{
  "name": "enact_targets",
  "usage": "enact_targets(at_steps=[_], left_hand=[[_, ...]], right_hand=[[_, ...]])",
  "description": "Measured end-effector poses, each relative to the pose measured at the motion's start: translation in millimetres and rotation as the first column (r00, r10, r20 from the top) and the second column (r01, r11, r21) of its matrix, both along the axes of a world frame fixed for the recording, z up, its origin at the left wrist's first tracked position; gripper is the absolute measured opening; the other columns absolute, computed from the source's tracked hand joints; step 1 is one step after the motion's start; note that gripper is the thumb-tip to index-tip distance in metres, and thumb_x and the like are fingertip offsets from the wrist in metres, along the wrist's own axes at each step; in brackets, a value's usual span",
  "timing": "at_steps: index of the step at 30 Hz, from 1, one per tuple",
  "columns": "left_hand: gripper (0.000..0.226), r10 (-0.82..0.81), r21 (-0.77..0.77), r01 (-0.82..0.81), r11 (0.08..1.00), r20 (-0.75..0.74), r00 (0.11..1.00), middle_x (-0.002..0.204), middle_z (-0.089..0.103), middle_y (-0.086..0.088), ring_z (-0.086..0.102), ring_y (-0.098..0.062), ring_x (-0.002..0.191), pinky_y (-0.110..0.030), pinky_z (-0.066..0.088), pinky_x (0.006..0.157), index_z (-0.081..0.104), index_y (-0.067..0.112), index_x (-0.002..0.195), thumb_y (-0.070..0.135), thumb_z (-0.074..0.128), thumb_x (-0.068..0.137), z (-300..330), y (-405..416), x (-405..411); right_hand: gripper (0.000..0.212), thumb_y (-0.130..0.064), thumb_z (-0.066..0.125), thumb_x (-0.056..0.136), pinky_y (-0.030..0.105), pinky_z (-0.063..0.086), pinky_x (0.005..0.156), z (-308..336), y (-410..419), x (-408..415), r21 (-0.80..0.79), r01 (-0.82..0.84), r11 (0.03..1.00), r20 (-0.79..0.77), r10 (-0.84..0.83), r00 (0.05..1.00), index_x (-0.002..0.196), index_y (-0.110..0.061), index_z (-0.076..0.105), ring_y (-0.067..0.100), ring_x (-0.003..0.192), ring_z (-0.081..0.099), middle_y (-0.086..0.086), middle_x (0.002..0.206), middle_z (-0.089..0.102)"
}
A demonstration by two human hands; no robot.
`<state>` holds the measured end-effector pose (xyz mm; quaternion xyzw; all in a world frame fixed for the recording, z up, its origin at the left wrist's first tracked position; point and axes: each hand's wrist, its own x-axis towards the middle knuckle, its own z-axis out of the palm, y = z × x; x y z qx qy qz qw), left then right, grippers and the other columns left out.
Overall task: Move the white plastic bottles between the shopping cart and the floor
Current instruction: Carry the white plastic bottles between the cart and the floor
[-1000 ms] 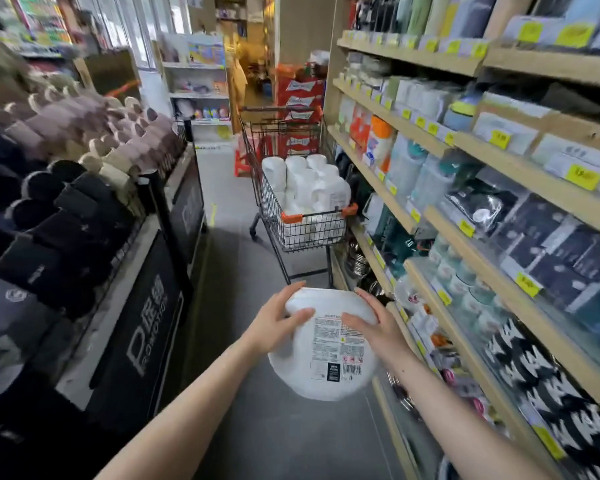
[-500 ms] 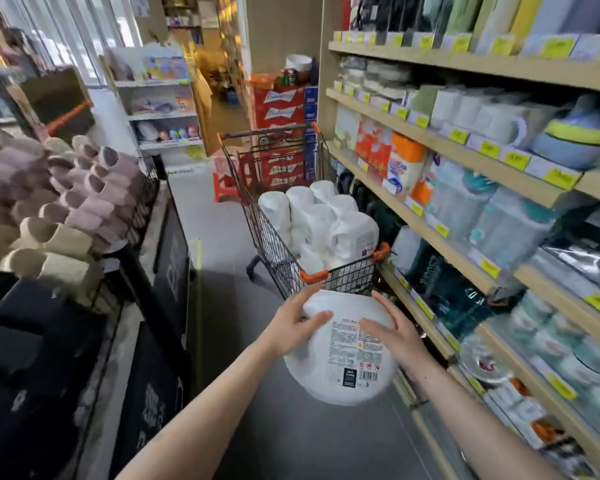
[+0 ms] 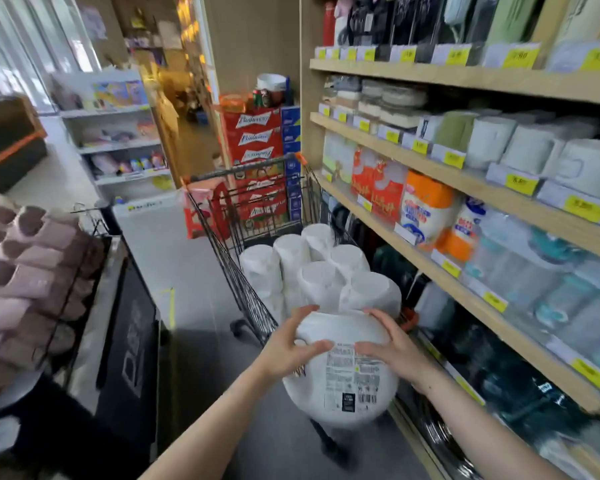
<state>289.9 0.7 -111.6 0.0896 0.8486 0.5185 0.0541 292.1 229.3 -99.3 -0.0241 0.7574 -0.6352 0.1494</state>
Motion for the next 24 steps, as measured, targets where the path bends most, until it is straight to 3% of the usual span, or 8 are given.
enact_targets(at_steps=[3, 5, 8, 11, 15, 20, 24], left_hand=[[0.075, -0.025, 0.022, 0.025, 0.999, -0.004, 1.000, 0.123, 0.056, 0.009, 0.056, -0.007, 0.110, -0.013, 0.045, 0.086, 0.045, 0.040, 0.126, 0.064, 0.071, 0.060, 3.6, -12.5, -50.6], [0.073, -0.051, 0.021, 0.052, 0.998, -0.024, 0.998, 0.121, 0.058, 0.008, 0.056, -0.010, 0.111, -0.023, 0.048, 0.092, 0.046, 0.043, 0.124, 0.064, 0.073, 0.060, -0.3, -19.1, -79.9], [0.072, -0.122, -0.016, 0.122, 0.992, -0.018, 0.992, 0.125, 0.055, 0.011, 0.055, -0.013, 0.115, -0.041, 0.048, 0.097, 0.043, 0.056, 0.119, 0.068, 0.075, 0.056, -11.6, -28.1, -127.9], [0.073, -0.255, -0.091, 0.253, 0.963, -0.006, 0.967, 0.130, 0.049, 0.016, 0.048, -0.011, 0.121, -0.040, 0.041, 0.105, 0.040, 0.061, 0.117, 0.067, 0.075, 0.054, -21.2, -39.2, -175.6], [0.086, -0.525, -0.260, 0.501, 0.825, -0.027, 0.851, 0.136, 0.038, 0.015, 0.032, -0.009, 0.131, -0.030, 0.028, 0.112, 0.027, 0.059, 0.126, 0.071, 0.071, 0.053, -33.5, -56.1, -241.2], [0.098, -0.711, -0.343, 0.674, 0.654, 0.024, 0.702, 0.141, 0.030, 0.004, 0.031, -0.013, 0.129, -0.024, 0.025, 0.108, 0.020, 0.059, 0.135, 0.062, 0.079, 0.057, -51.3, -71.2, -295.6], [0.102, -0.794, -0.355, 0.758, 0.548, 0.063, 0.604, 0.134, 0.023, 0.006, 0.030, -0.009, 0.120, -0.017, 0.024, 0.100, 0.014, 0.055, 0.134, 0.058, 0.082, 0.057, -67.0, -78.5, -305.6]], right_hand=[[0.082, -0.050, 0.081, 0.045, 0.041, 0.047, 0.098, 2.9, -9.0, -48.4, 0.046, -0.039, 0.998, 0.008, 0.039, 0.999, 0.118, -0.048, 0.043, 0.017, 0.114, 0.051, -0.012, 0.126, 0.044], [0.084, -0.046, 0.084, 0.049, 0.041, 0.048, 0.098, 0.8, -11.5, -73.3, 0.044, -0.068, 0.997, 0.016, 0.067, 0.998, 0.122, -0.046, 0.042, 0.018, 0.116, 0.050, -0.009, 0.128, 0.043], [0.077, -0.016, 0.084, 0.067, 0.029, 0.051, 0.092, -2.3, -17.6, -105.5, 0.052, -0.076, 0.996, 0.038, 0.074, 0.996, 0.127, -0.036, 0.041, 0.012, 0.111, 0.052, -0.007, 0.123, 0.045], [0.077, -0.012, 0.084, 0.066, 0.027, 0.048, 0.094, -12.0, -31.0, -131.2, 0.174, 0.007, 0.985, -0.021, -0.003, 1.000, 0.125, -0.035, 0.042, 0.012, 0.111, 0.052, -0.003, 0.123, 0.048], [0.085, -0.039, 0.088, 0.053, 0.027, 0.048, 0.088, -29.0, -54.5, -154.9, 0.382, 0.114, 0.917, -0.074, -0.093, 0.993, 0.120, -0.051, 0.036, 0.015, 0.113, 0.048, -0.005, 0.126, 0.043], [0.090, -0.037, 0.088, 0.056, 0.007, 0.037, 0.077, -43.7, -96.0, -159.8, 0.472, 0.274, 0.838, -0.086, -0.265, 0.960, 0.125, -0.047, 0.032, 0.001, 0.107, 0.041, -0.016, 0.129, 0.030], [0.088, -0.036, 0.087, 0.056, 0.013, 0.033, 0.085, -56.6, -118.8, -152.3, 0.520, 0.326, 0.789, -0.103, -0.321, 0.941, 0.121, -0.048, 0.029, 0.001, 0.113, 0.034, -0.016, 0.128, 0.029]])
